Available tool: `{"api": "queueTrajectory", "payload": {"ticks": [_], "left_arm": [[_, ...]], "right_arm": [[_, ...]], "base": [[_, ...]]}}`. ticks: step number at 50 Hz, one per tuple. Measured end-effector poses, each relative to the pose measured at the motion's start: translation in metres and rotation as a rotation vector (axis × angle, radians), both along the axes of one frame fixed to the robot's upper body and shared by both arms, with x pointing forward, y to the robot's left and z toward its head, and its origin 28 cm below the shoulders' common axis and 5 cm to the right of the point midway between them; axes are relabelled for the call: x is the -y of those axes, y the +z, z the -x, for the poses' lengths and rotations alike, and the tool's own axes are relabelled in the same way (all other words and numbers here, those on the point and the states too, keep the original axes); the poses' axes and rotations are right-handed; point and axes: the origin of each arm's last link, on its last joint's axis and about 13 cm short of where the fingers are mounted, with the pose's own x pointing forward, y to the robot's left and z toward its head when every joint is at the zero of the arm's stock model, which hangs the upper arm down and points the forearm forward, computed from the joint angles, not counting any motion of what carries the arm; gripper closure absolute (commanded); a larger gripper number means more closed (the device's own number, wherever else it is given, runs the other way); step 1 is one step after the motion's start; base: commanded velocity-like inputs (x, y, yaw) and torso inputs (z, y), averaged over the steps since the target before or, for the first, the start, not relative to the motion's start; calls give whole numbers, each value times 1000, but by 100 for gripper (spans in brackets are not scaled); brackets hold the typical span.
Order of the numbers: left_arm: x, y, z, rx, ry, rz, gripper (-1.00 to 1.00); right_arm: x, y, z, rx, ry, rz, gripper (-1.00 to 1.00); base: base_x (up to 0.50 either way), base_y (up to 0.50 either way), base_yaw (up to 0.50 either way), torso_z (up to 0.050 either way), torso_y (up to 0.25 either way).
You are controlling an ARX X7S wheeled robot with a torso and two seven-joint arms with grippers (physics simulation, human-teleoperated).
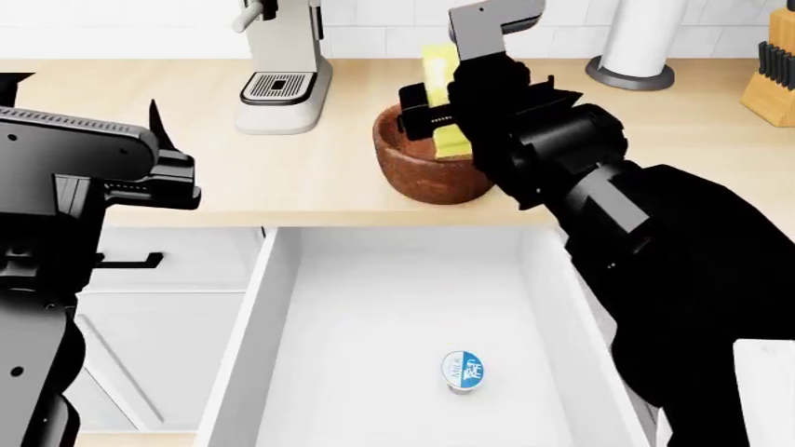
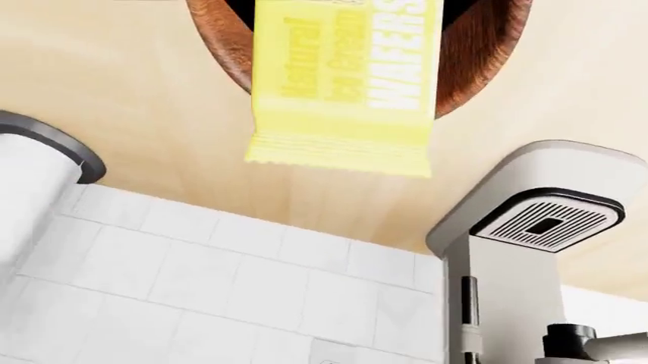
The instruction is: Place the bar in the bowl and close the drawer.
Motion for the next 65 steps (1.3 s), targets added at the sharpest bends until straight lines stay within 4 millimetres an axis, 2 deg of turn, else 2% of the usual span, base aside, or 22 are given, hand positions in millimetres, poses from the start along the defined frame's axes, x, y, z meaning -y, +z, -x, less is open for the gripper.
{"api": "queueTrajectory", "payload": {"ticks": [10,29,65], "left_arm": [[-1,6,6,6,4,-19,-100],[-4,18,19,21,19,-49,-100],[-7,18,26,15,41,-65,-100]], "right_arm": [[4,4,-2,39,-42,-30,100],[5,23,-4,103,-33,-67,100],[5,34,-6,184,-14,-125,100]], "base": [[0,0,0,0,0],[0,0,0,0,0],[0,0,0,0,-24]]}}
